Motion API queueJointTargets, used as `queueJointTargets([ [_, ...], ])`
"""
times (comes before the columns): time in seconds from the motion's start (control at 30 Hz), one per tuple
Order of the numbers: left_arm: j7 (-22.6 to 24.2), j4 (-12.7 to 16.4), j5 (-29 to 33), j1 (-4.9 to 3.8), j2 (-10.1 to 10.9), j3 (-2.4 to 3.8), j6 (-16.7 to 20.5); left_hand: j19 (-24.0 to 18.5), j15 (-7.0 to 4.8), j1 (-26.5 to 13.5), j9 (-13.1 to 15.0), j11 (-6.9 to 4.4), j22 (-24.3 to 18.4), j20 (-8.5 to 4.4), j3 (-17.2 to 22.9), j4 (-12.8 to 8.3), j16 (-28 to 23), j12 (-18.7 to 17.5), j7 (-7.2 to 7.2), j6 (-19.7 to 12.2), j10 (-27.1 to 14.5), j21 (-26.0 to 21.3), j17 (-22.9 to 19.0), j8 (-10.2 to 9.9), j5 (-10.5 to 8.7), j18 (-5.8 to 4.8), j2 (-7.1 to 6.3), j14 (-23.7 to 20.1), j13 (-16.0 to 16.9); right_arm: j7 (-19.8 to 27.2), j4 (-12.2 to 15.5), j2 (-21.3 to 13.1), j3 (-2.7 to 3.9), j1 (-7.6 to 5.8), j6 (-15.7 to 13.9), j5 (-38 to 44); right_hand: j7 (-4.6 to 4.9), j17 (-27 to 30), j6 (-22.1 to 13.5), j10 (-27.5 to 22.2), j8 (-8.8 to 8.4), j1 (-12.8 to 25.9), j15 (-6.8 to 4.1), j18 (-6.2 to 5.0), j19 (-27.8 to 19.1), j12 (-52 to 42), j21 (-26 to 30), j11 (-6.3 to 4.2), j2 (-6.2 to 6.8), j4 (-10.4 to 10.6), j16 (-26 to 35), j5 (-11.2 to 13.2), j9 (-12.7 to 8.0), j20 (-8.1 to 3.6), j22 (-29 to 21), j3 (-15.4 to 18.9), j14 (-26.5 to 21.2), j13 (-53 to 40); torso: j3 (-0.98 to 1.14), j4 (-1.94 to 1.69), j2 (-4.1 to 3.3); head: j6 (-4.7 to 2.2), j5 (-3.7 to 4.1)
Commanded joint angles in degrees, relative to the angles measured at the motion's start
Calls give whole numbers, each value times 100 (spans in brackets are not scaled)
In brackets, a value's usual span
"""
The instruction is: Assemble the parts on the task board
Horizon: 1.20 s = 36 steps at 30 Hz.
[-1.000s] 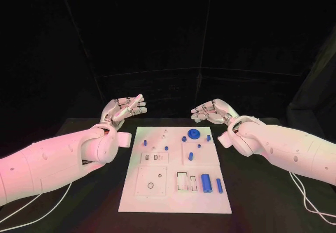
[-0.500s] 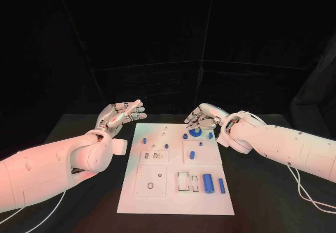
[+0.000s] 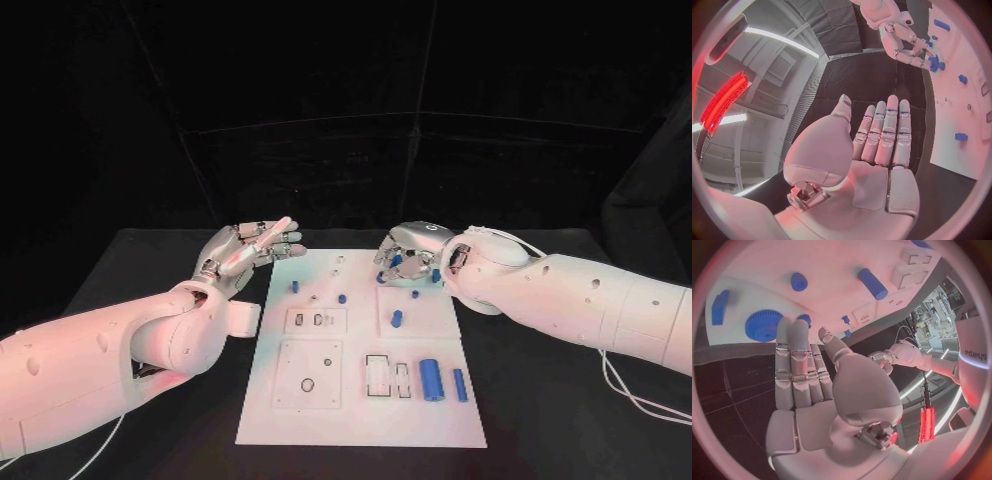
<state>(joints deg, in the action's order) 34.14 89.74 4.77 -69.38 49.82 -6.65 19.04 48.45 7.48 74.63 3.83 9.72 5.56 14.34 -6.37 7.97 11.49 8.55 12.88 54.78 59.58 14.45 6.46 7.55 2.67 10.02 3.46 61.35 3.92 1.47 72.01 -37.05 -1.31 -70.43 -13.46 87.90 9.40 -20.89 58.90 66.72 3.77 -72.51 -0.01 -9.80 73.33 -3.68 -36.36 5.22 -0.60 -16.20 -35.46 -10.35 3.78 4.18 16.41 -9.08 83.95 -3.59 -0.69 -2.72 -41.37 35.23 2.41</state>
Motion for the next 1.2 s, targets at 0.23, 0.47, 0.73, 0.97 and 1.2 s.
queueJointTargets([
  [0.23,-23,39,-61,-11,22,6,-130,43,2,54,-7,6,-14,-11,-12,-45,-30,-35,-9,39,10,-33,0,-49,17,59,14,46,-11,-416,36,42,7,-36,231,689,-16,-889,-25,-50,-9,85,-1,-56,-119,-1,-602,4,47,5,-1087,65,0,41,379,-275,165,-8,-1,-8,-78,-5,-20],
  [0.47,-52,47,-61,-11,34,6,-156,53,5,56,-9,11,-25,-9,-15,-63,-47,-60,-3,35,1,-43,-1,-68,17,59,27,50,-14,-450,-25,109,7,-39,366,717,-18,-1756,-10,-14,-8,133,-7,-54,-154,-3,-935,-5,38,22,-1901,81,1,57,606,-443,208,-7,4,-12,-94,-8,-22],
  [0.73,-95,59,-61,-12,33,6,-181,97,11,149,-9,23,-67,-6,47,-201,-111,-145,11,31,-7,-82,0,-138,19,59,100,73,-13,-508,-148,235,6,-39,558,725,-11,-2956,-6,-42,-8,219,13,103,27,1,-2123,5,57,44,-3059,182,1,129,1973,-917,218,-3,7,-28,-109,9,-37],
  [0.97,-136,56,-61,-12,31,6,-174,109,11,172,-8,24,-81,-5,70,-244,-131,-167,11,36,-2,-96,0,-157,19,58,122,80,-12,-534,-236,318,6,-39,701,726,-8,-3302,43,11,-2,276,10,152,74,-3,-2524,5,95,92,-3407,197,4,157,2437,-1135,202,-4,11,-30,-113,13,-61],
  [1.2,-163,52,-61,-13,35,6,-166,112,14,185,-8,26,-90,-4,85,-271,-147,-184,13,37,-4,-107,-1,-170,18,57,134,79,-12,-534,-276,354,6,-38,657,727,-26,-3490,170,143,33,232,-22,195,148,-27,-2810,-22,40,122,-3598,265,19,150,2797,-1350,196,-13,16,-28,-115,35,-71],
])
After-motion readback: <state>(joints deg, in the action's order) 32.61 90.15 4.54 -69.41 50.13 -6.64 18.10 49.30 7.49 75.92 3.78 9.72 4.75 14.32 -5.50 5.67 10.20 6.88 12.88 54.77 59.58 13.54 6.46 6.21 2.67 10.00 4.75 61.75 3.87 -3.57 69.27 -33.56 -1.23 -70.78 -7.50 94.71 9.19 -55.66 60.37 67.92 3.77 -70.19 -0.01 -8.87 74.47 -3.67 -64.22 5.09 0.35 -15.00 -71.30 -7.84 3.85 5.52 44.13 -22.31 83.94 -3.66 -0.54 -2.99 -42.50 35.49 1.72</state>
